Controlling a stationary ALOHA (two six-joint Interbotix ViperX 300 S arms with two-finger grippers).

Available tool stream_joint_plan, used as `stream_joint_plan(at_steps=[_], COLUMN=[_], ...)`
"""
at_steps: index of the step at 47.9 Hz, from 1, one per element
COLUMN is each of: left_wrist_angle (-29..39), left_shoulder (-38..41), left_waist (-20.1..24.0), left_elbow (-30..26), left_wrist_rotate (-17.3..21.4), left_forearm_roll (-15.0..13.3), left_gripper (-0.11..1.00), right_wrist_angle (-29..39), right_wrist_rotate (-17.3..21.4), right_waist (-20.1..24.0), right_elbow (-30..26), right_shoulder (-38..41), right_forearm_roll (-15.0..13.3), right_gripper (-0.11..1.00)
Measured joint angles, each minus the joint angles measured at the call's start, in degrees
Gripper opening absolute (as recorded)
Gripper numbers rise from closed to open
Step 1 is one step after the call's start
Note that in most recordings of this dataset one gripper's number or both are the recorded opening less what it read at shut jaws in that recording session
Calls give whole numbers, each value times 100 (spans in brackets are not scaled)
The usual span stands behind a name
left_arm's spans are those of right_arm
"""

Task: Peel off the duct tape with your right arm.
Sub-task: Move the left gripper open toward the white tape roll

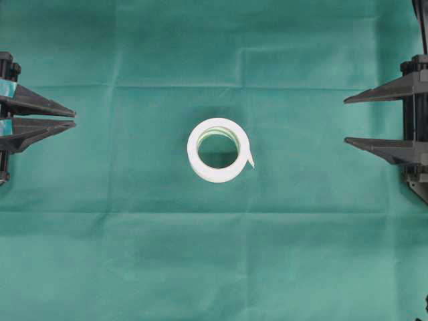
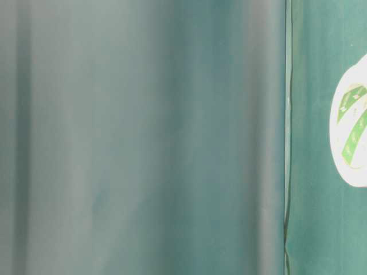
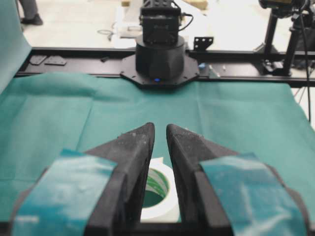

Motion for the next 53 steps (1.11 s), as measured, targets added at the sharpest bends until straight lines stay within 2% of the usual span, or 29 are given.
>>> stream_joint_plan(at_steps=[2, 5, 8, 13, 29, 32, 35, 38, 43, 48, 51, 53], left_wrist_angle=[-18, -70, -114, -141, -360, -378, -387, -413, -519, -624, -650, -677], left_shoulder=[0, -18, -18, -18, 176, 264, 360, 448, 598, 659, 668, 668], left_waist=[9, 0, -26, -62, -70, -79, -79, -79, -97, -114, -114, -114], left_elbow=[26, 114, 158, 193, 308, 308, 308, 299, 299, 299, 299, 299], left_wrist_rotate=[0, -35, -26, -18, -105, -158, -246, -281, -299, -281, -281, -281], left_forearm_roll=[-9, -35, -44, -53, -62, -53, -62, -62, -62, -62, -62, -62], left_gripper=[21, 9, 1, 0, 1, 1, 7, 19, 48, 79, 92, 96], right_wrist_angle=[0, 9, 9, 0, -62, -88, -114, -114, -123, -123, -123, -123], right_wrist_rotate=[18, 18, 18, 62, 79, 79, 79, 79, 79, 79, 79, 79], right_waist=[0, 0, 0, 0, -9, 0, -9, -9, -9, -9, -9, -9], right_elbow=[18, 97, 158, 255, 431, 448, 448, 448, 448, 457, 457, 466], right_shoulder=[0, 9, 9, 9, -70, -70, -70, -70, -70, -70, -70, -70], right_forearm_roll=[0, 0, 0, 0, 0, 0, 0, 0, -9, -9, 0, 0], right_gripper=[21, 9, -1, -9, -10, -7, -1, 7, 32, 65, 82, 87])
